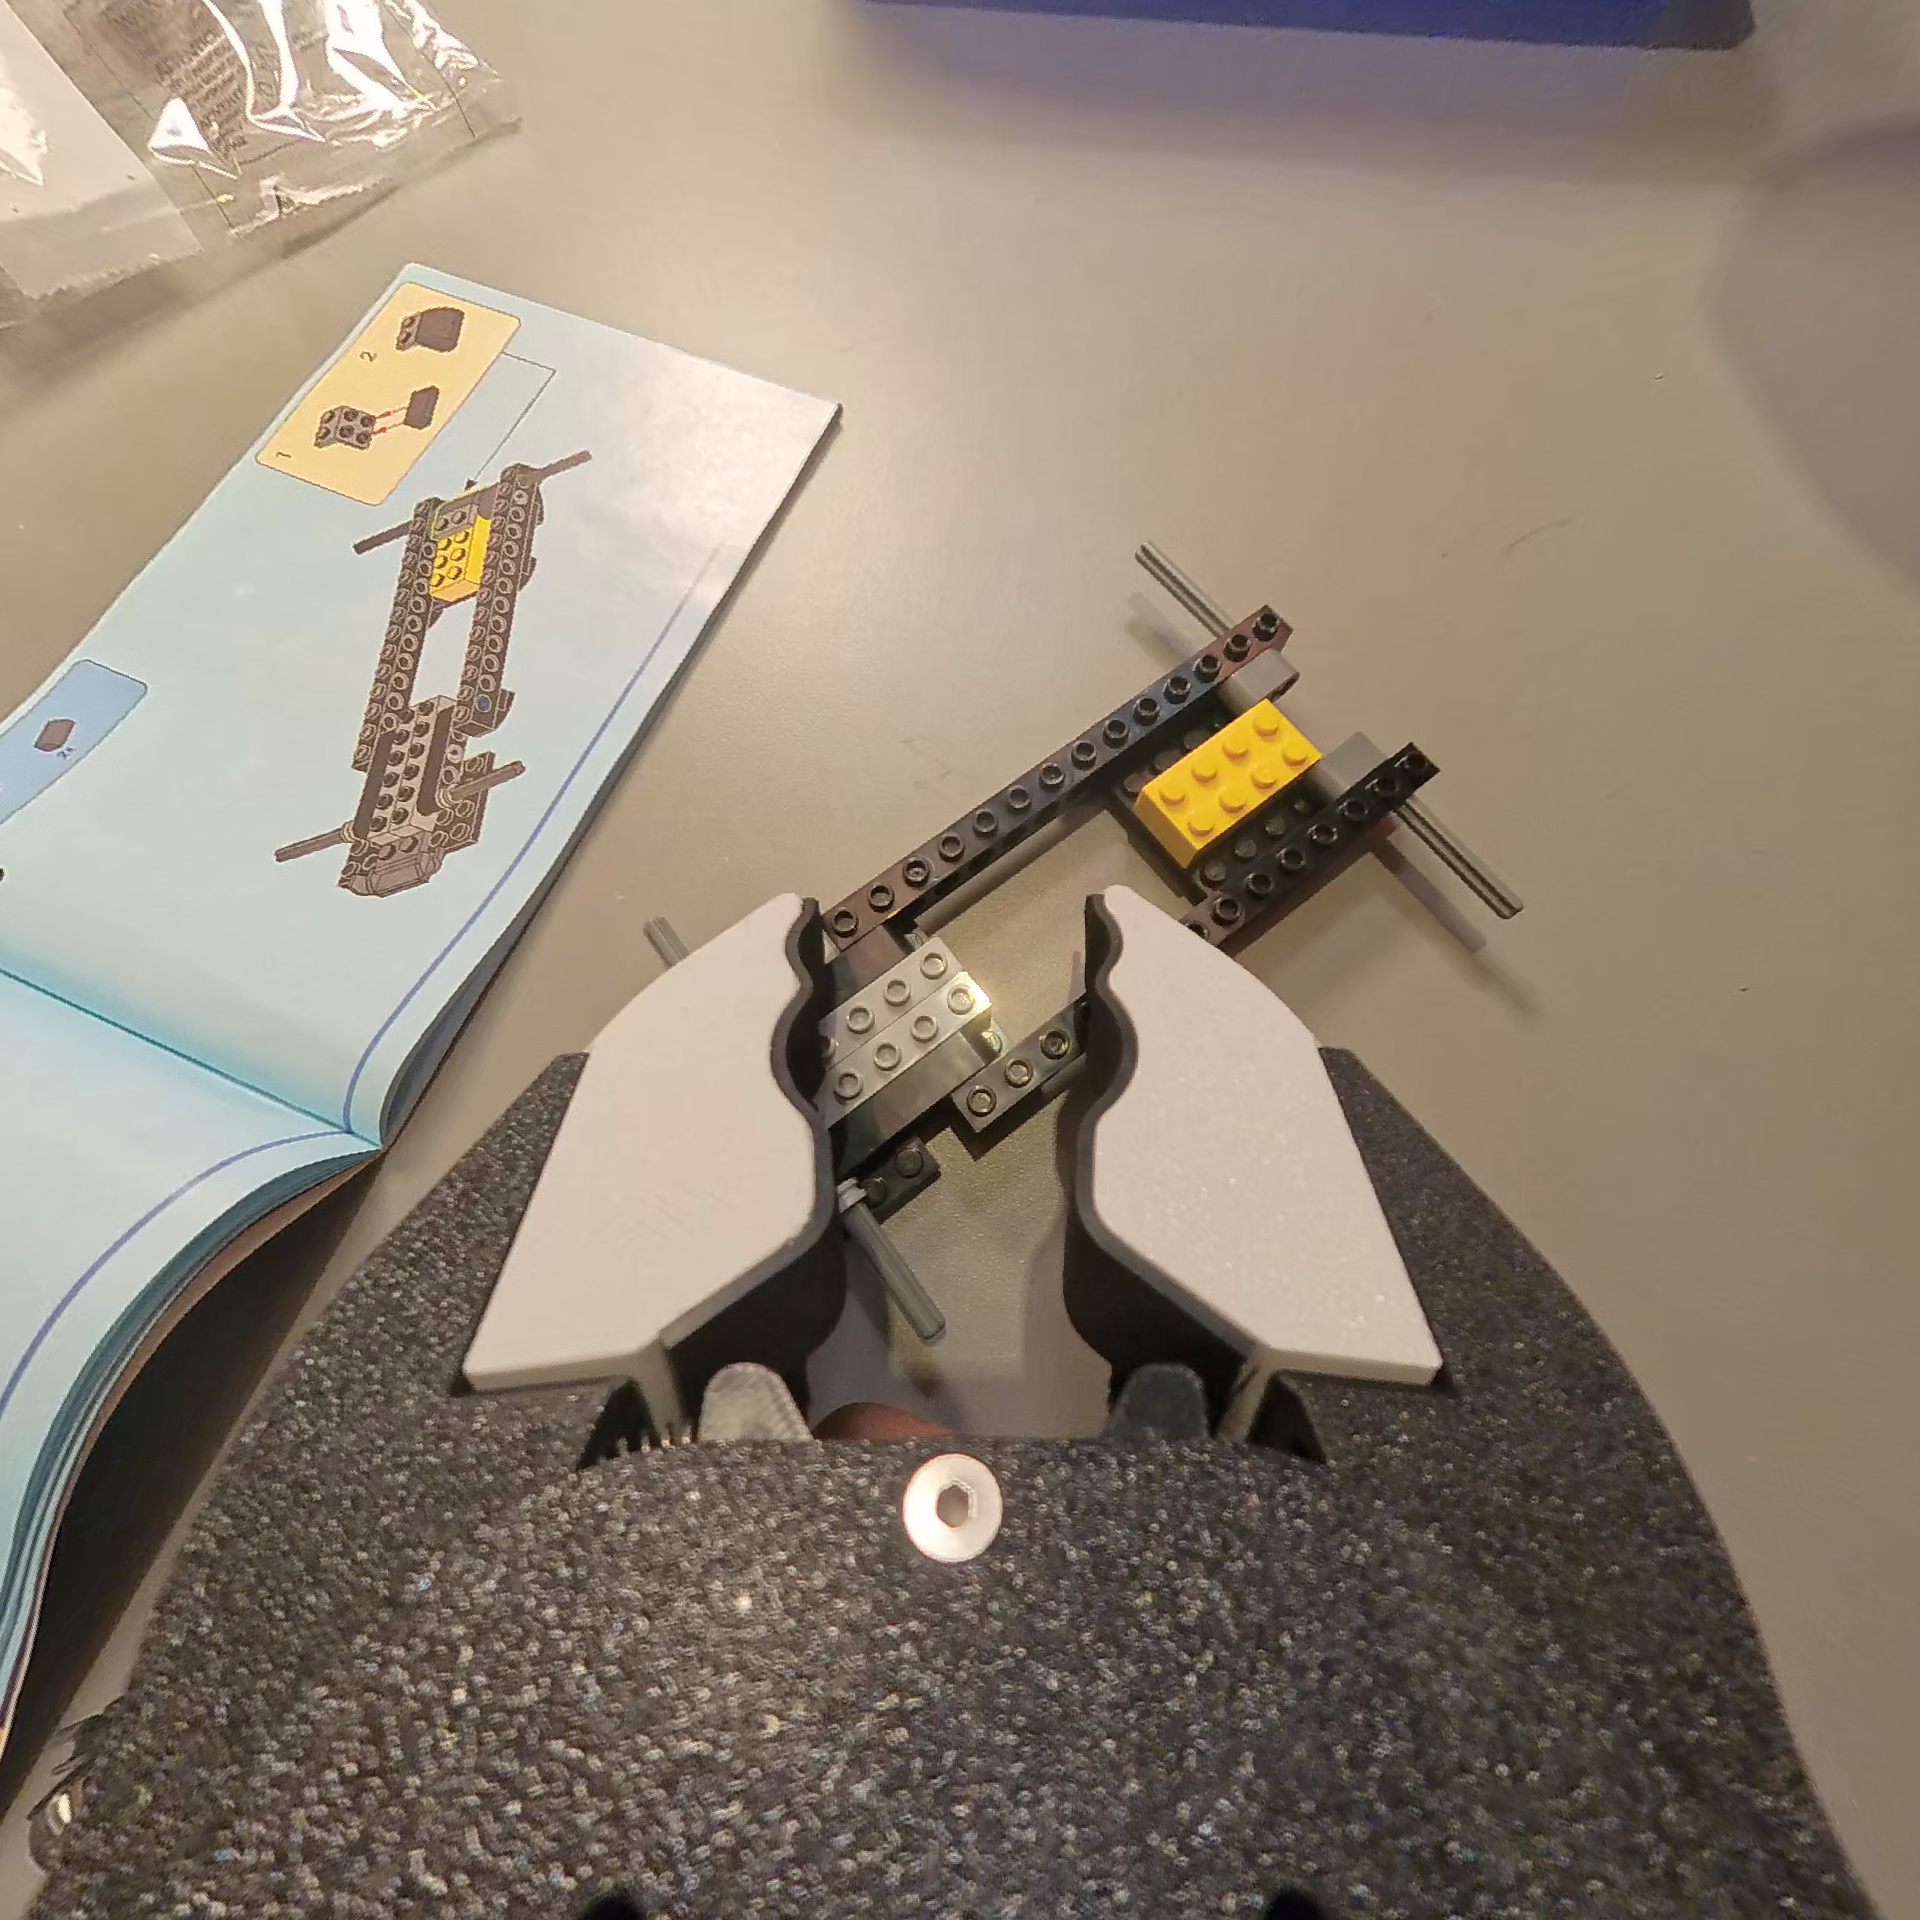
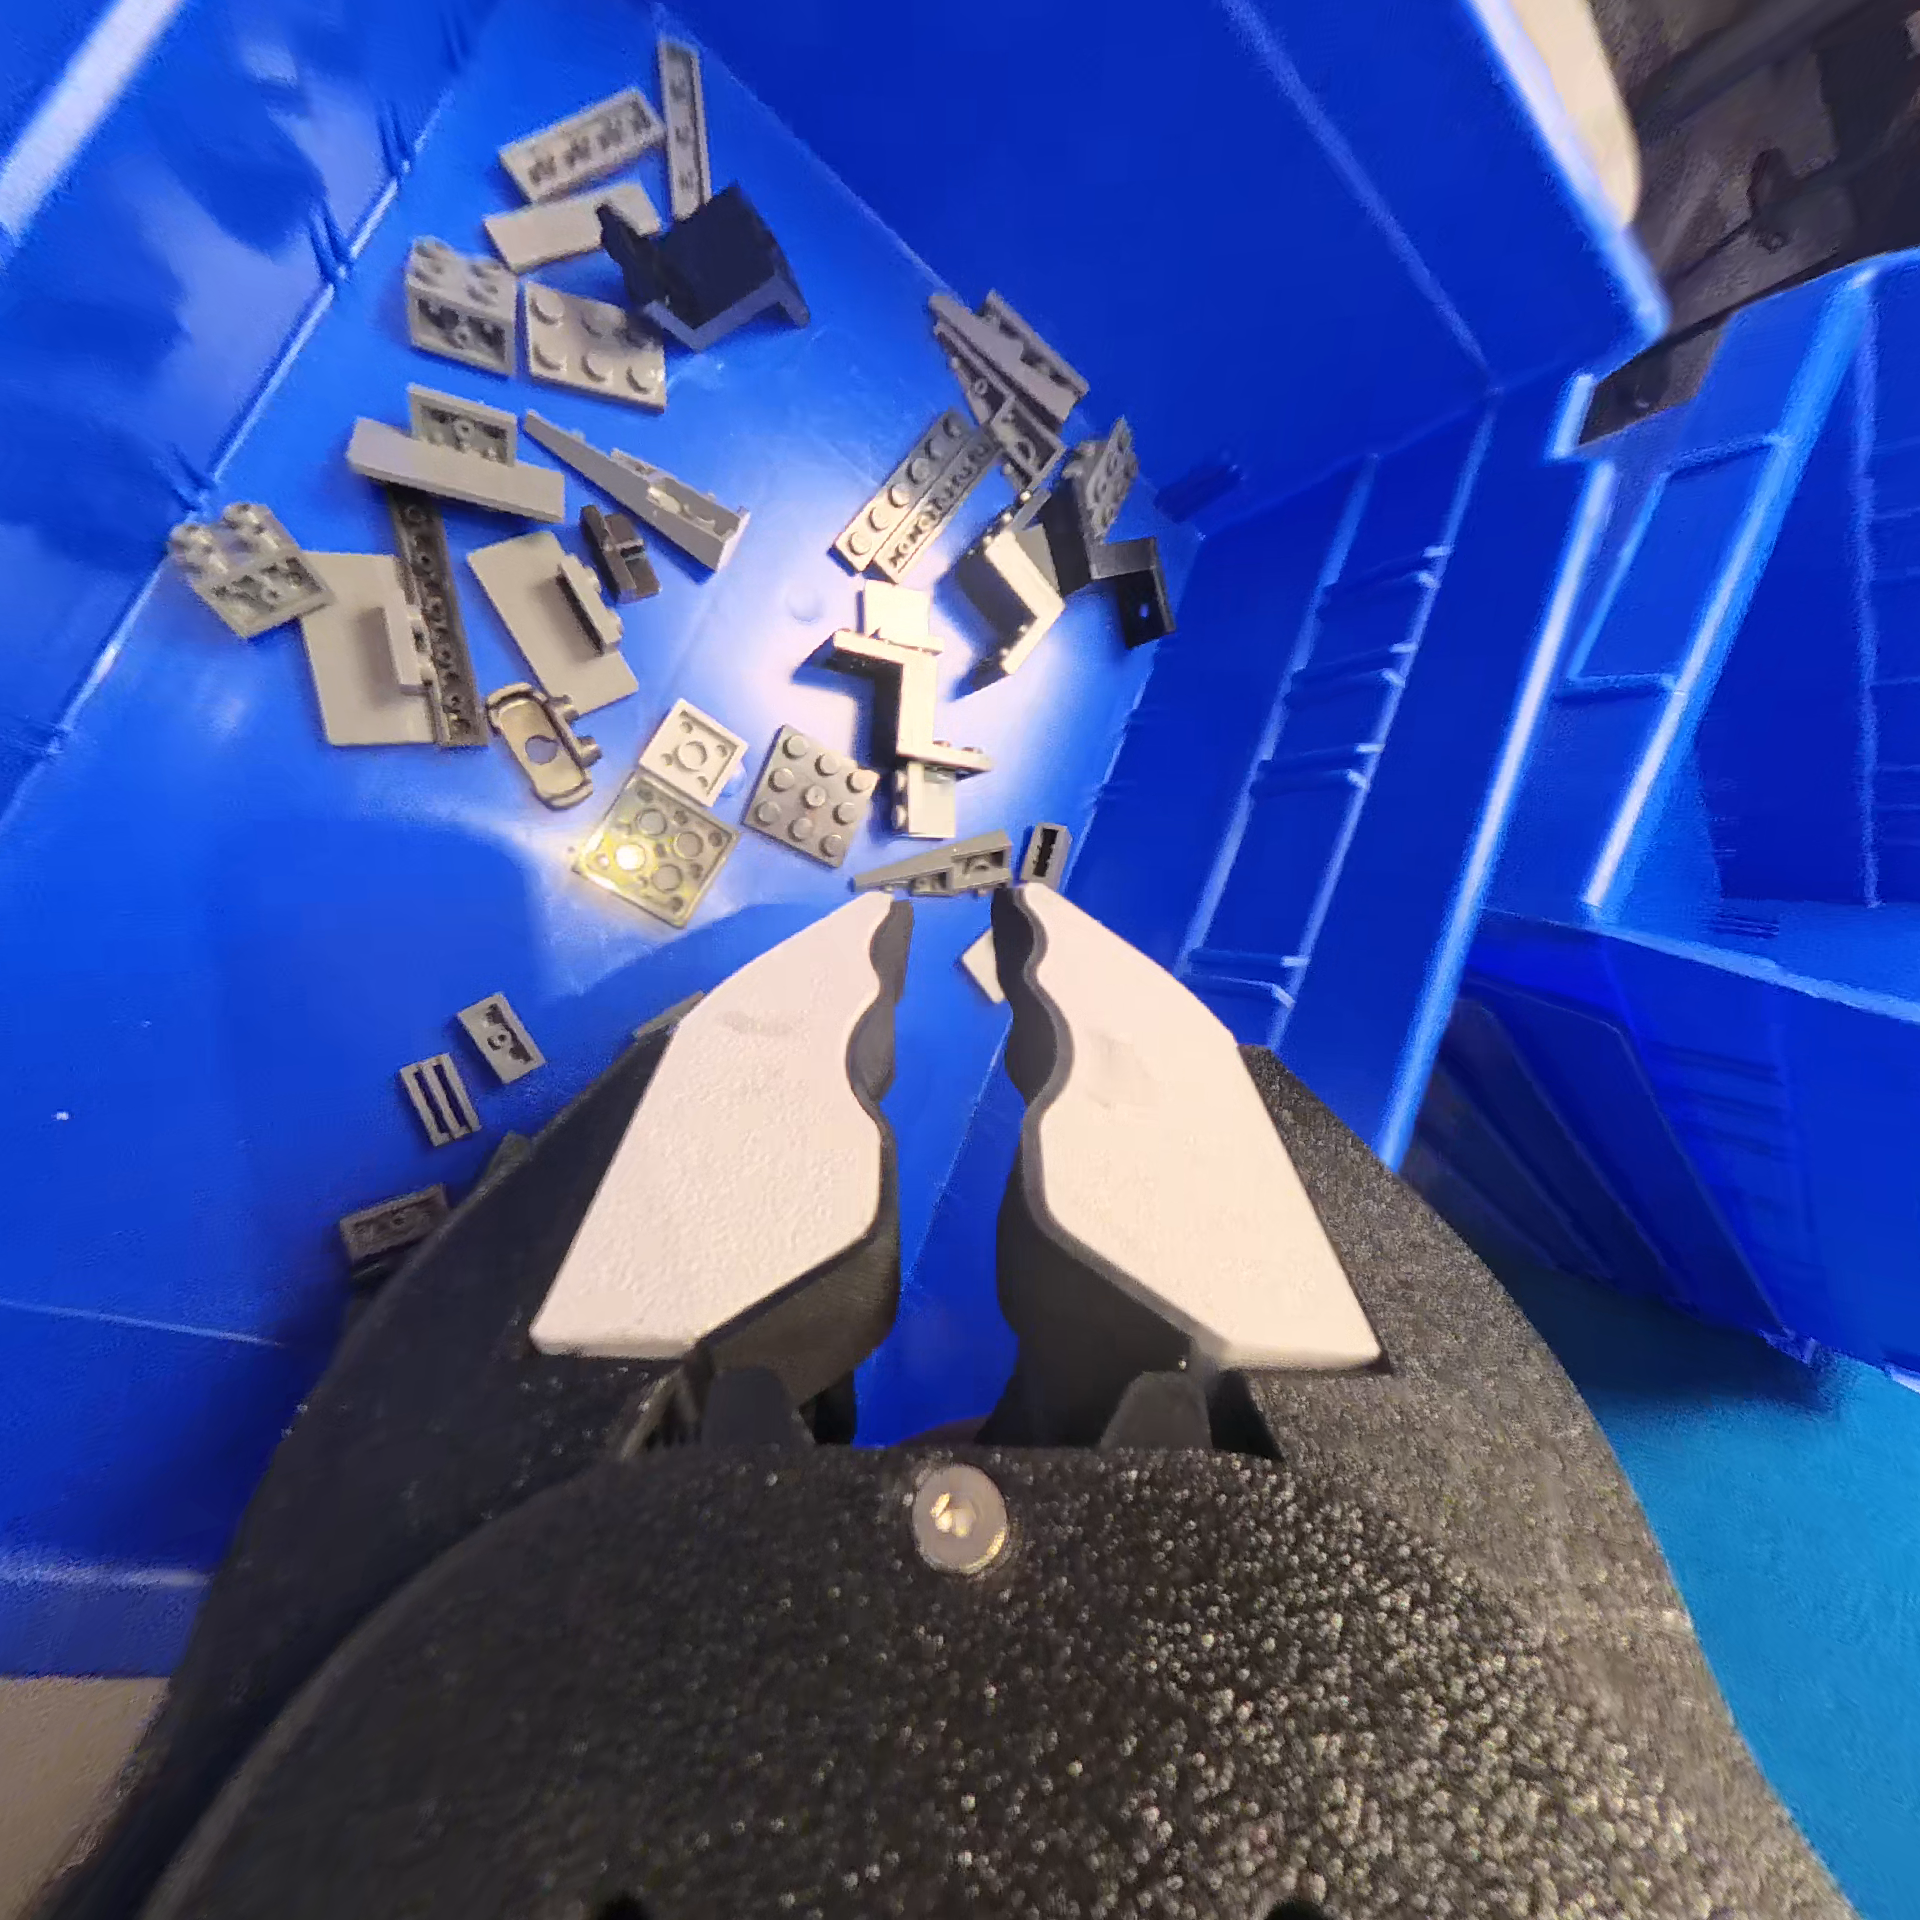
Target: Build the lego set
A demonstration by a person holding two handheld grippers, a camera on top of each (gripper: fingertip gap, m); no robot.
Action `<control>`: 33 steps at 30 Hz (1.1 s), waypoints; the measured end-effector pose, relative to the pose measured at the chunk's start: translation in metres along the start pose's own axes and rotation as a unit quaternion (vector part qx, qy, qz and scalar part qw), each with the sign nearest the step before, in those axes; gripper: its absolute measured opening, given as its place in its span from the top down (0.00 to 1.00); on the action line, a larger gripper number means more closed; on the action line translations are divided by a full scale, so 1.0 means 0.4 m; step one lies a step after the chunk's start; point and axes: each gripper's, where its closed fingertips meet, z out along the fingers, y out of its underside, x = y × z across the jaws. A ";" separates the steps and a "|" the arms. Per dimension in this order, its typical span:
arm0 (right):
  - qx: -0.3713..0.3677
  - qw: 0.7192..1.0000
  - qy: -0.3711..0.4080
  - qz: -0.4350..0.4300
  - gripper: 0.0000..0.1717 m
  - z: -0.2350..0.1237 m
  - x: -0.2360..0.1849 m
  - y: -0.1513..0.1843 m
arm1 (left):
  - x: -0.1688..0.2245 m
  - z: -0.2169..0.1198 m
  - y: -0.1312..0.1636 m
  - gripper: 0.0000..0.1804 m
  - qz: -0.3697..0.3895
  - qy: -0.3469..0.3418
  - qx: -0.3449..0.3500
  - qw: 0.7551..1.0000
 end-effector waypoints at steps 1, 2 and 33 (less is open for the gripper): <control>0.009 1.000 0.003 0.007 0.90 -0.012 0.007 -0.004 | 0.000 0.000 0.000 0.74 0.000 0.000 0.000 1.000; 0.017 1.000 0.007 0.014 0.90 -0.026 0.016 -0.006 | 0.000 0.000 0.000 0.74 -0.001 0.000 0.000 1.000; -0.001 0.995 0.092 0.030 0.86 -0.112 0.136 0.075 | -0.008 0.002 0.001 0.73 -0.015 0.000 -0.003 1.000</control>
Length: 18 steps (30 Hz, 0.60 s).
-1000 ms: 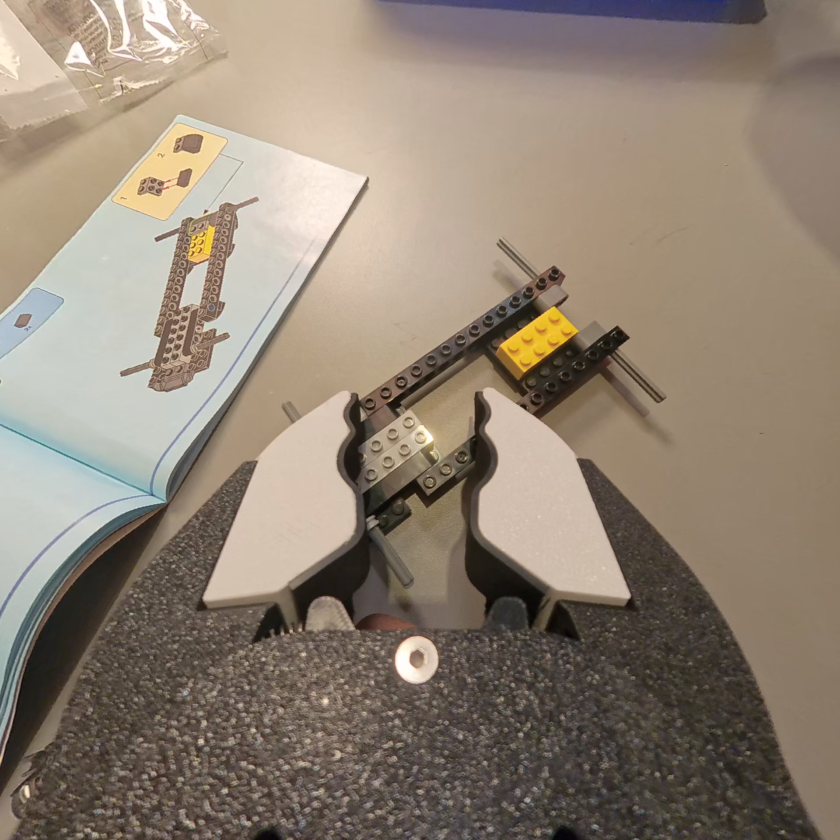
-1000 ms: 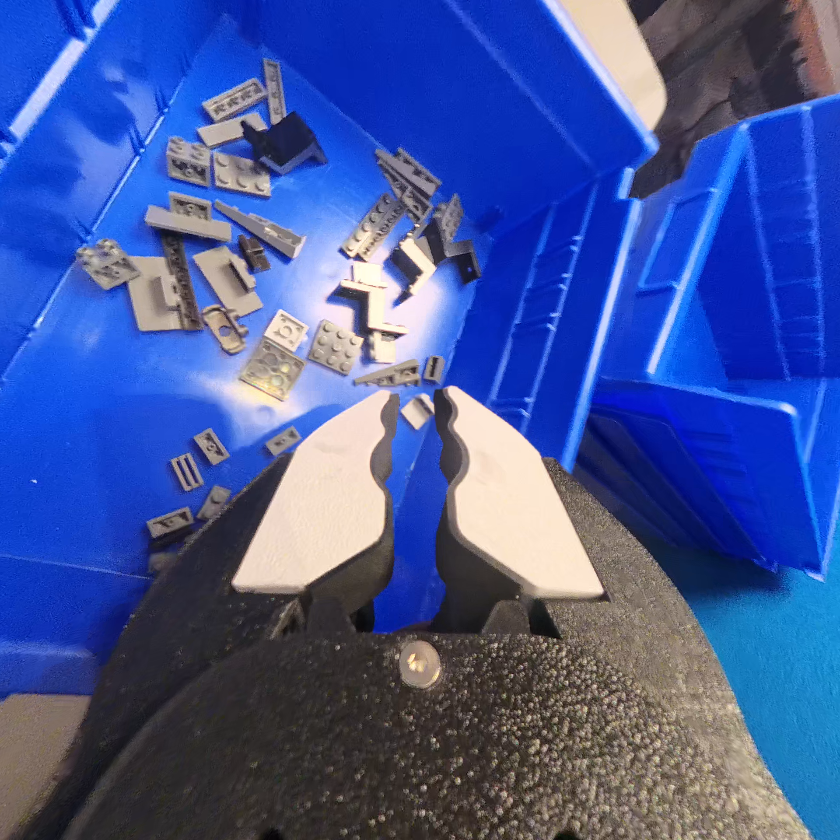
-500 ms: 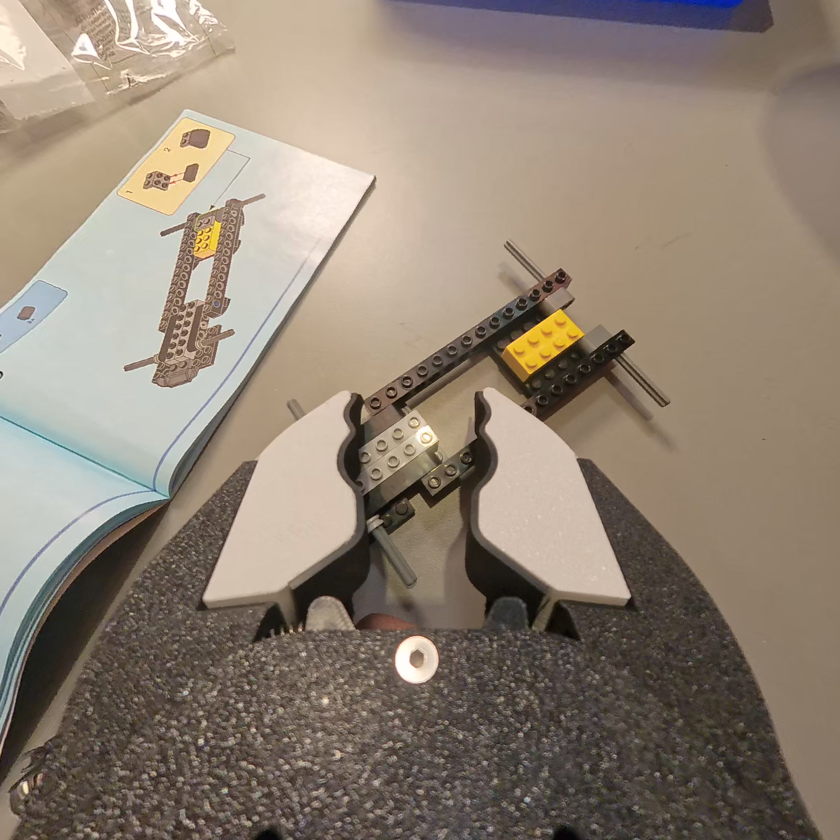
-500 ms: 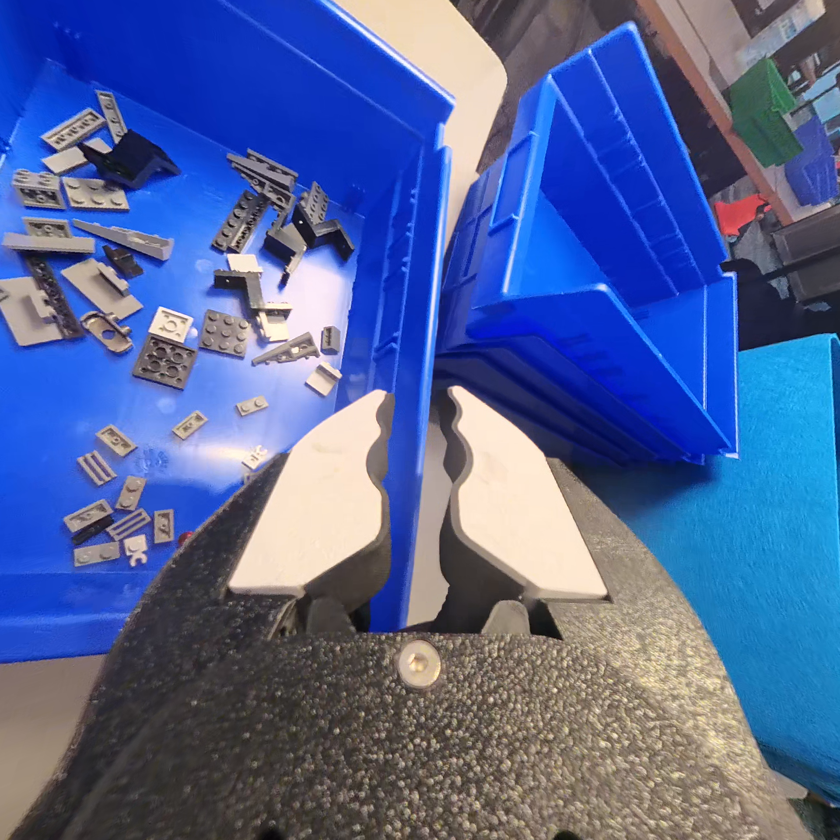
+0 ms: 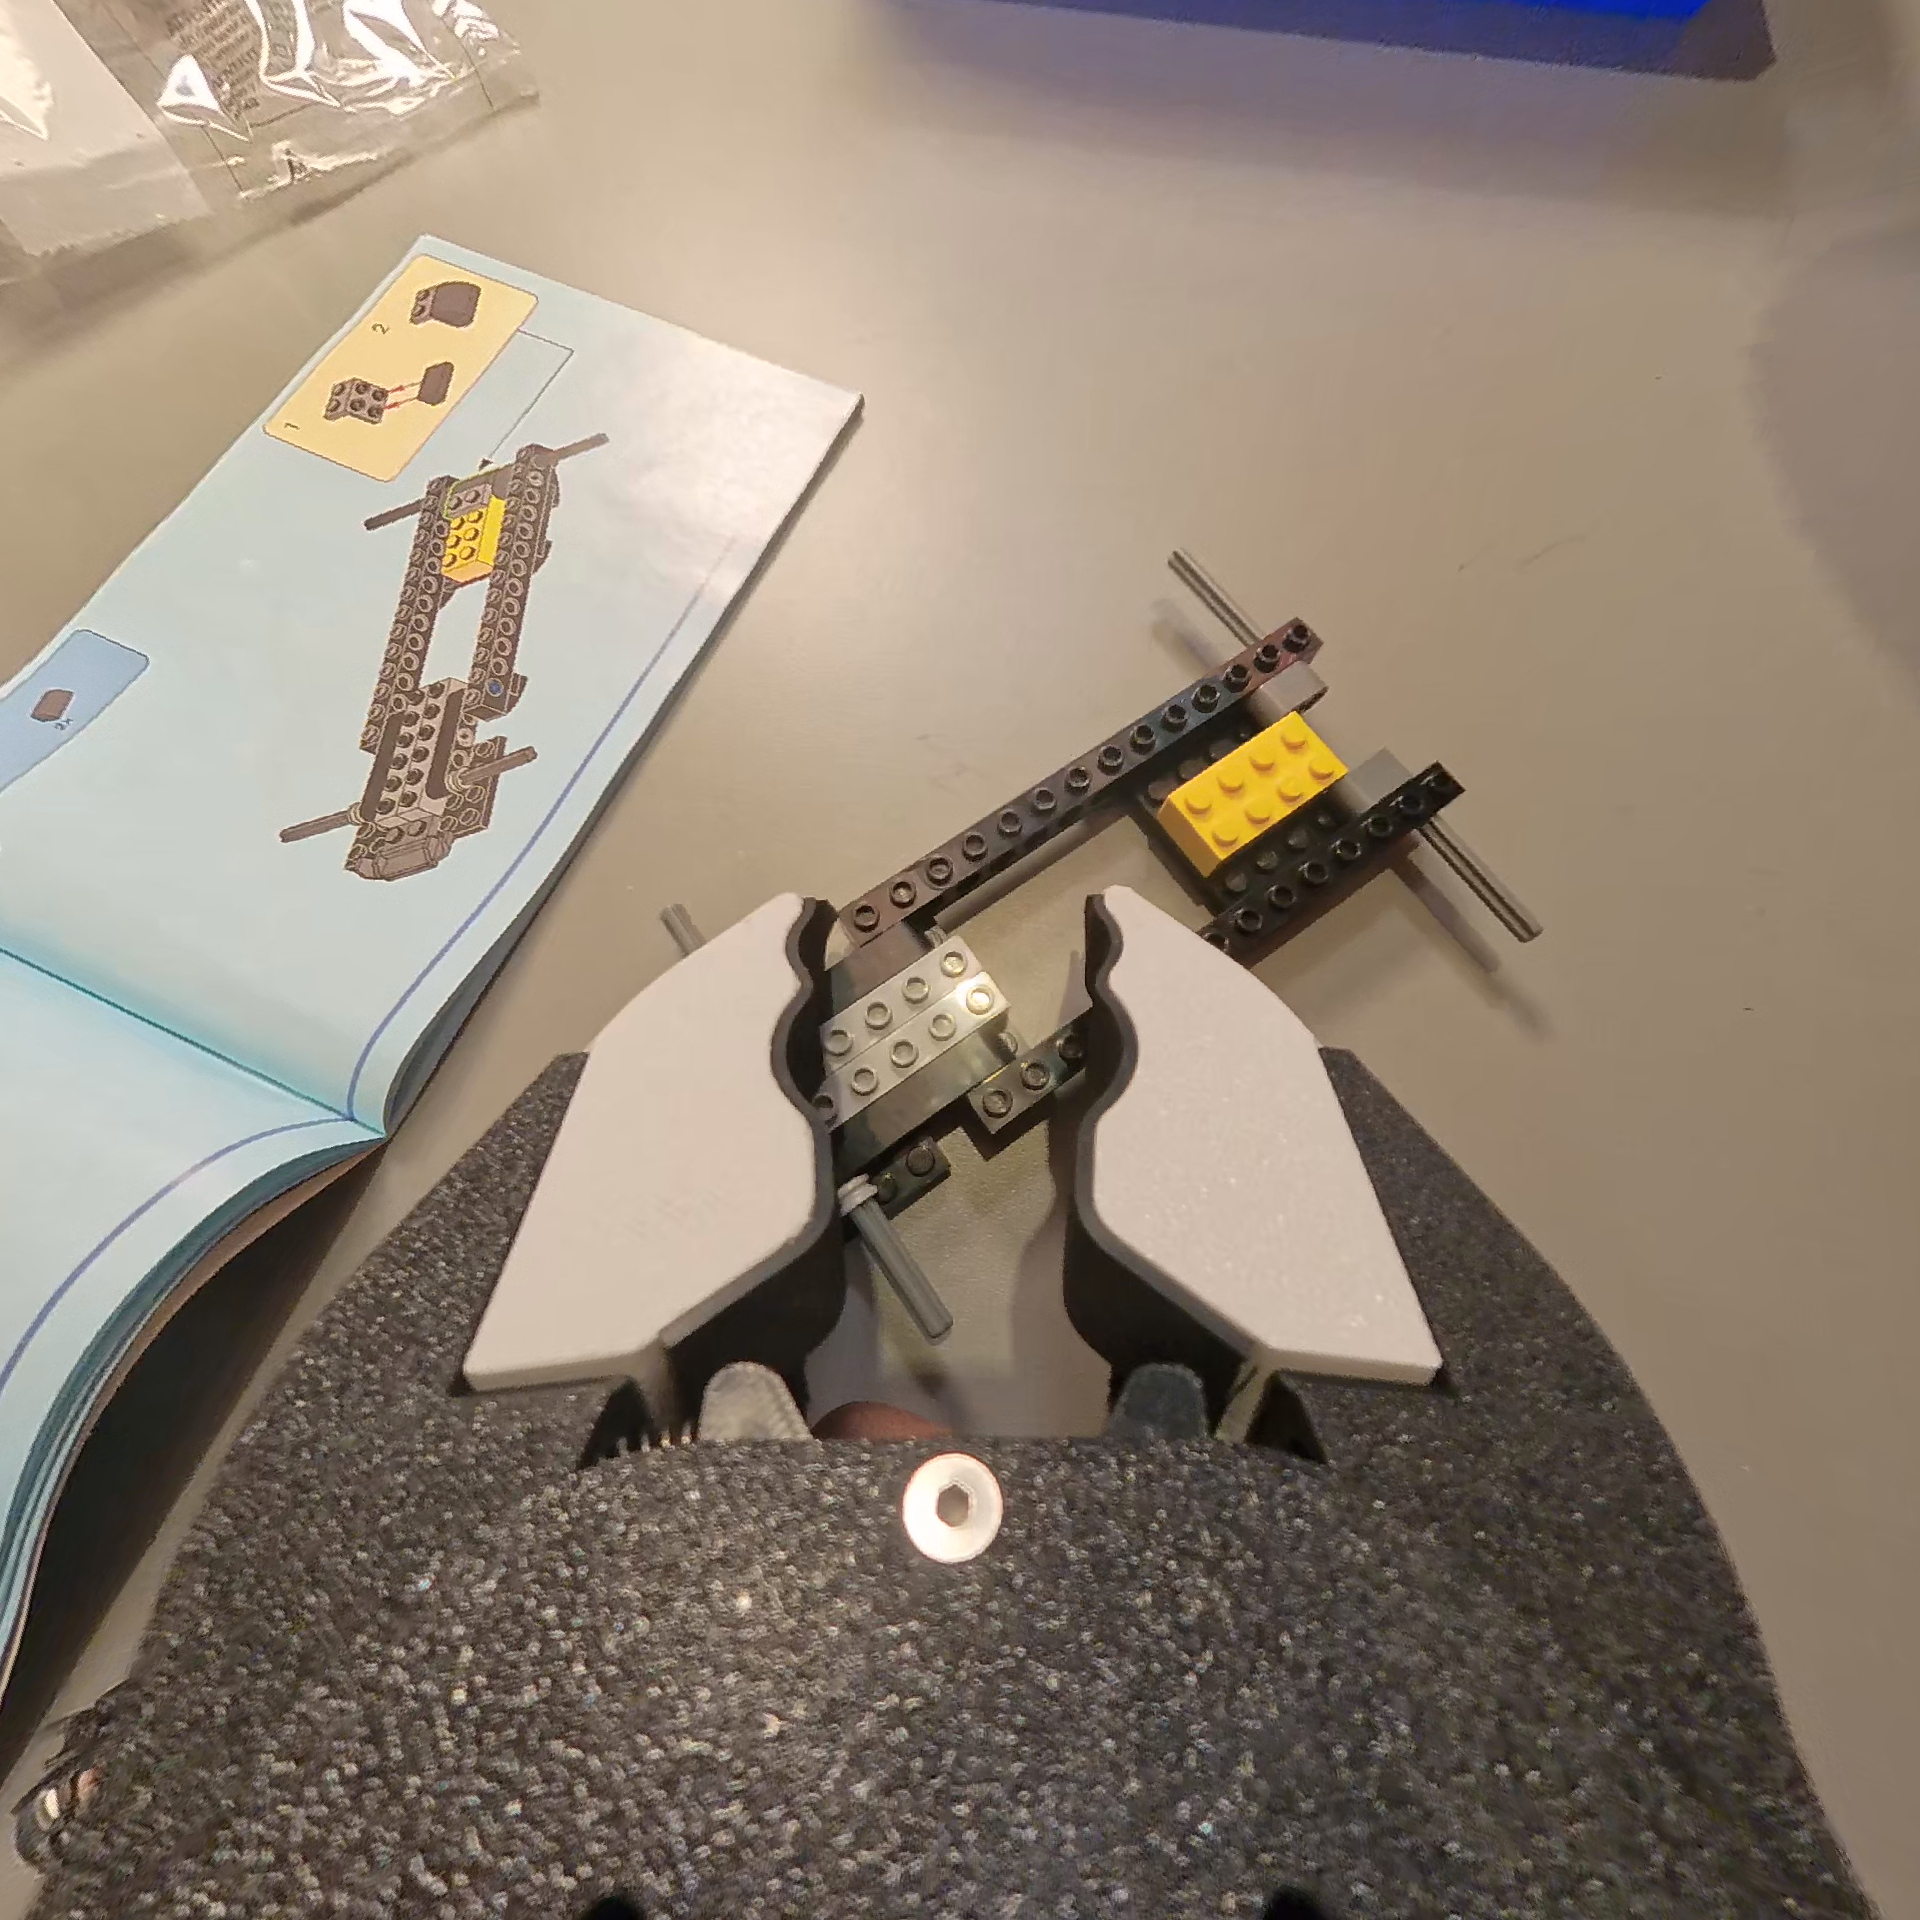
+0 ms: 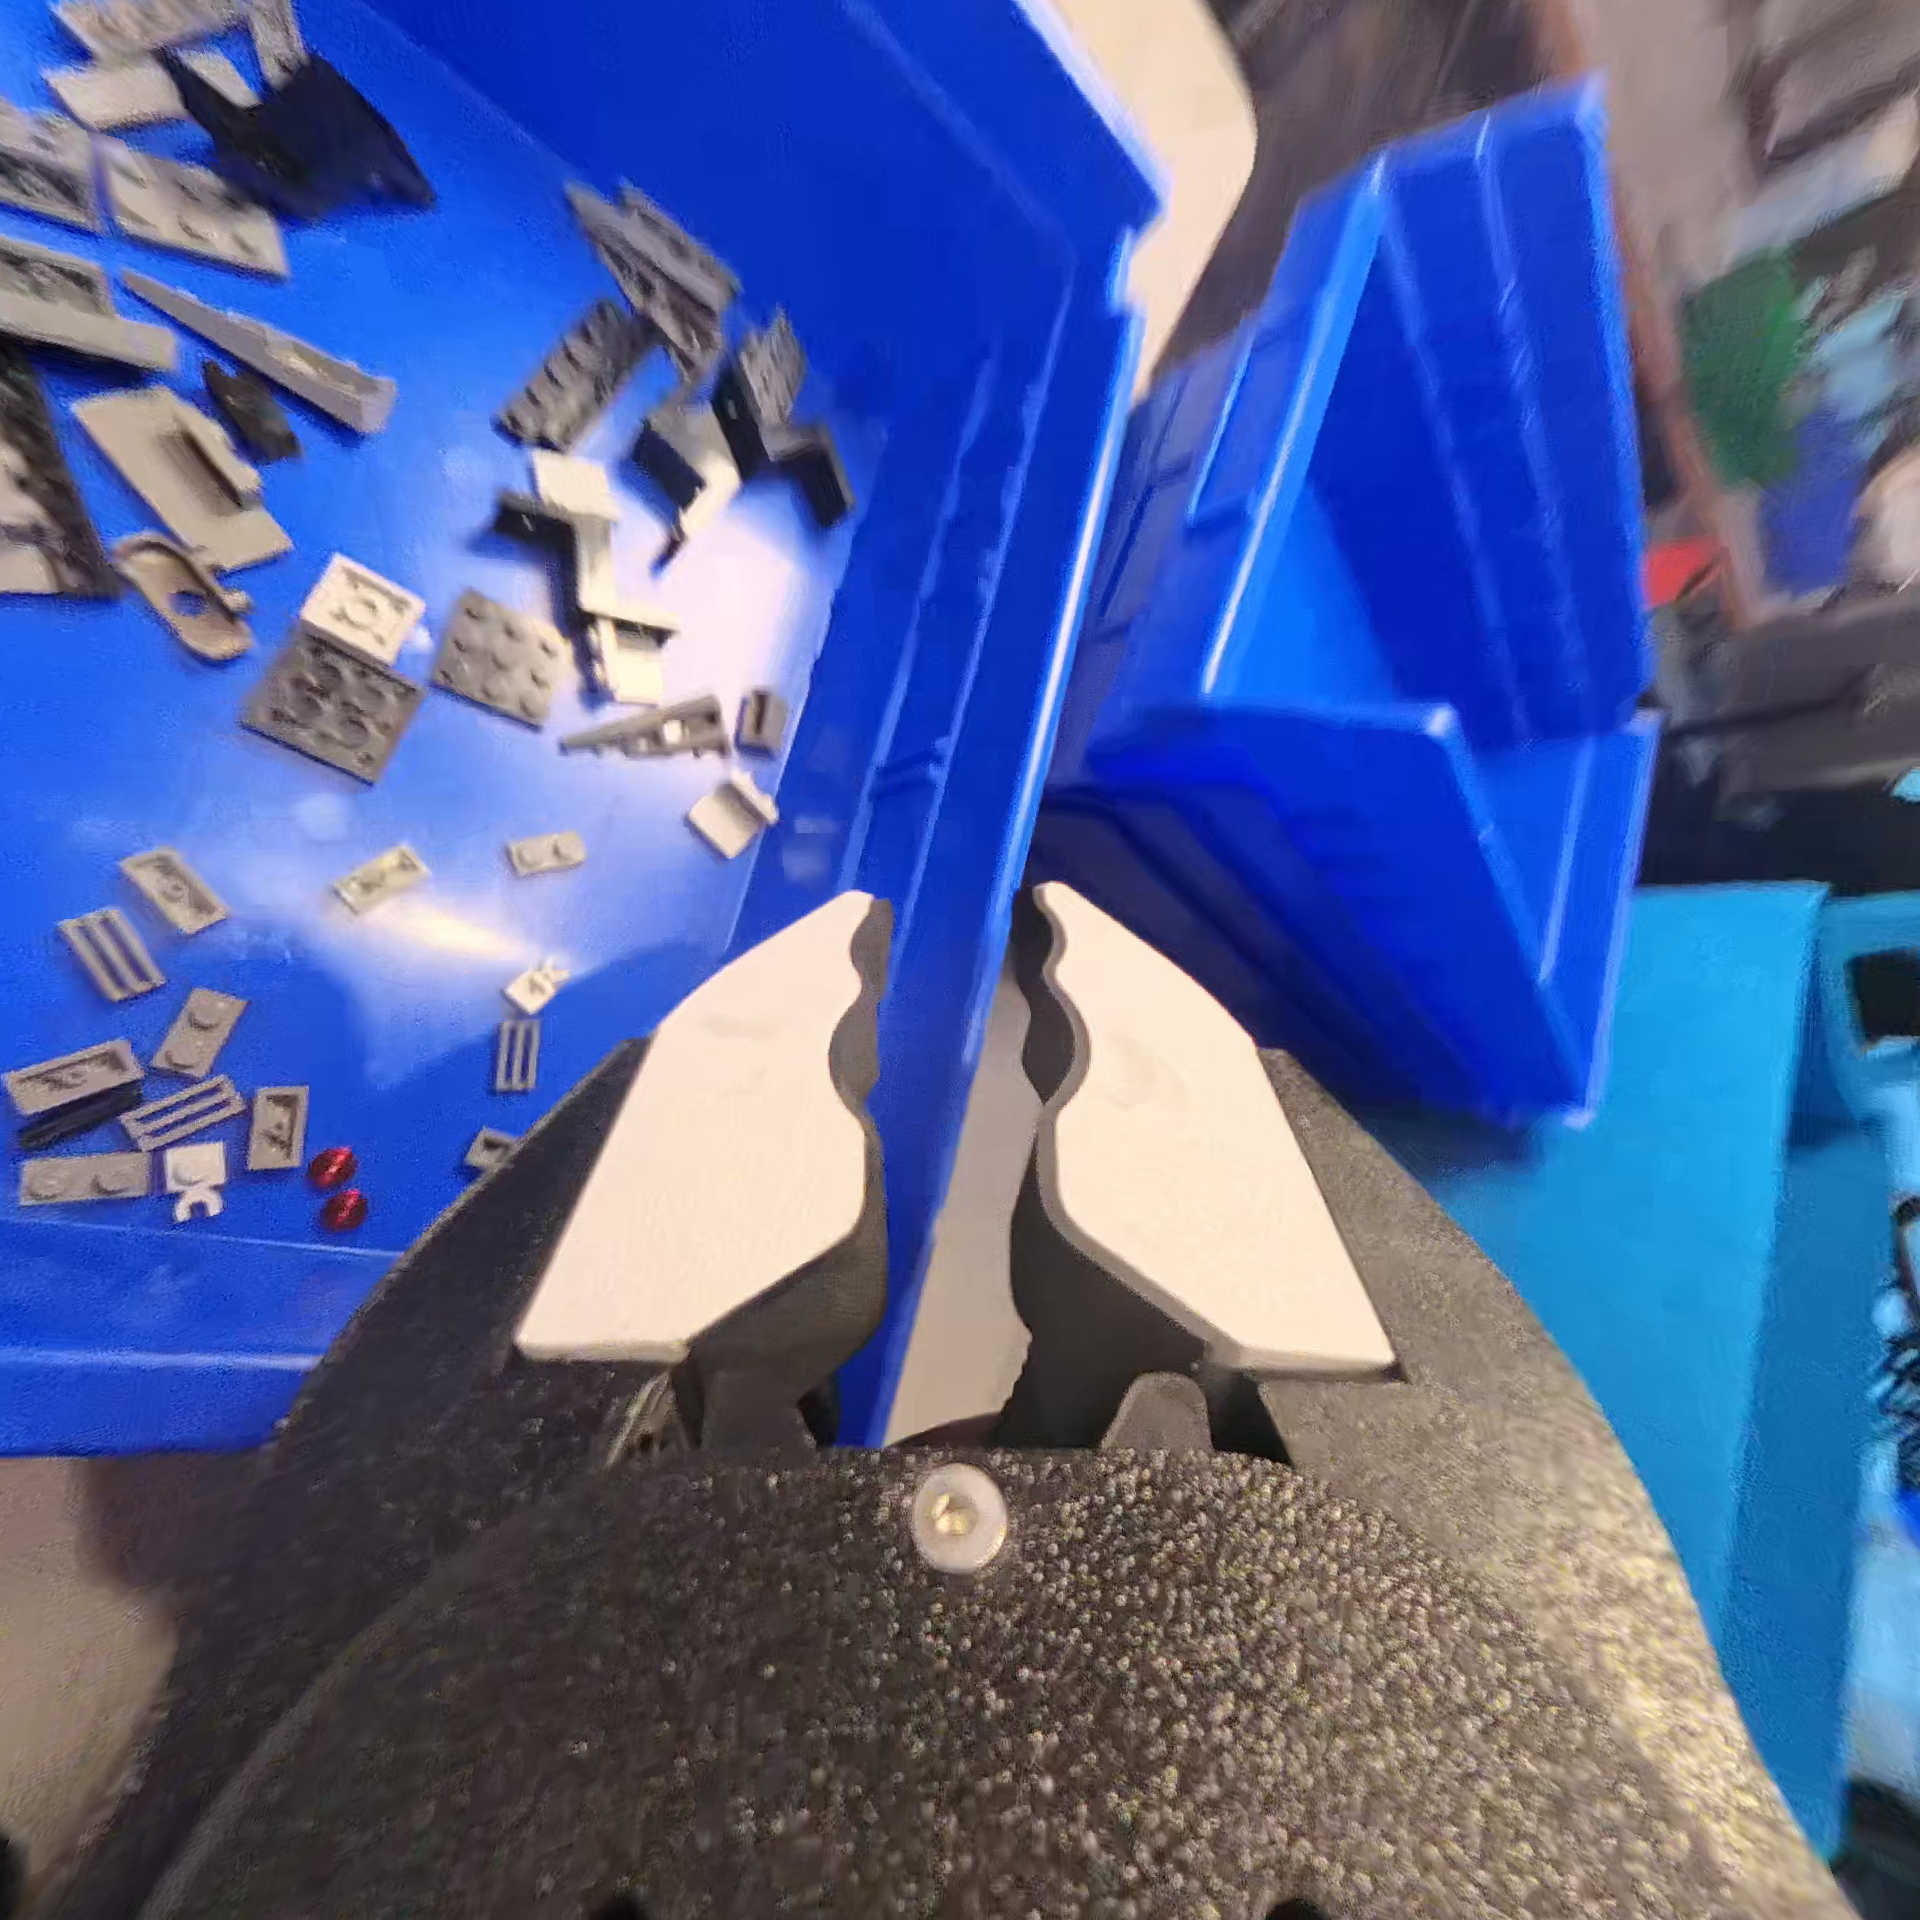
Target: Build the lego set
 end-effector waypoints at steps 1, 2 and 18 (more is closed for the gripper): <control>0.017 0.999 0.003 -0.029 0.88 -0.008 -0.002 -0.030 | 0.000 0.001 0.001 0.74 -0.001 0.001 -0.001 1.000; 0.027 0.997 -0.008 -0.072 0.90 -0.013 -0.016 -0.061 | 0.002 0.002 0.002 0.74 0.000 0.003 -0.004 1.000; -0.303 0.828 -0.175 -0.438 0.91 0.168 -0.127 -0.008 | 0.036 -0.015 -0.003 0.73 0.044 0.016 0.017 0.999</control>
